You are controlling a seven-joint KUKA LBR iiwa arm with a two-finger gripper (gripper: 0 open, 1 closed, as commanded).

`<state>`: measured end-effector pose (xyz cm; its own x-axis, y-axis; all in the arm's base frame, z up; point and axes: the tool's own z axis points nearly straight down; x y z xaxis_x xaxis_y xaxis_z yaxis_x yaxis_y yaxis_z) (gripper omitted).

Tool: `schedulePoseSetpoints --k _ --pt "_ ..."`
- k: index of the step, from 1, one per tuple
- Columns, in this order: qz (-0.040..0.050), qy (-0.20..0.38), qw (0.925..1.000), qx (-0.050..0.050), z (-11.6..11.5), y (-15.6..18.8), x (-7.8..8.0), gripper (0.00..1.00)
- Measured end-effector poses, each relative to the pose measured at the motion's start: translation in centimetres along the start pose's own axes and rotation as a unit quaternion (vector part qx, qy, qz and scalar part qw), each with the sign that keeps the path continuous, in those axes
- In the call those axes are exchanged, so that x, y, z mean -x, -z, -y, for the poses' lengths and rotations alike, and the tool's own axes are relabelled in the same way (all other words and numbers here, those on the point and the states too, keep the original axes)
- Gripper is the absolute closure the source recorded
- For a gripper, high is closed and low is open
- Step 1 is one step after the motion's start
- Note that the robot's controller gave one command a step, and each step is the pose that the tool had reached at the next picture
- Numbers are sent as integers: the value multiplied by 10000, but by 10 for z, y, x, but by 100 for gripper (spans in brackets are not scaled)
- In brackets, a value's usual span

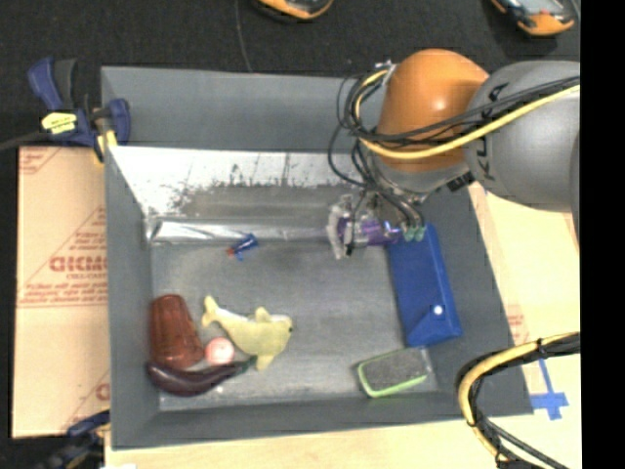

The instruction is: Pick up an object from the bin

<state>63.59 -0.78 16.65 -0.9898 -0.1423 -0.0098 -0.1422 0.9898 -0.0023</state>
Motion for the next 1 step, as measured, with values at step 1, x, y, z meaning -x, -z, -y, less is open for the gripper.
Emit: schedulePoseSetpoints --k 1 --pt "21 -9 10000 -4 0 19 1 100"
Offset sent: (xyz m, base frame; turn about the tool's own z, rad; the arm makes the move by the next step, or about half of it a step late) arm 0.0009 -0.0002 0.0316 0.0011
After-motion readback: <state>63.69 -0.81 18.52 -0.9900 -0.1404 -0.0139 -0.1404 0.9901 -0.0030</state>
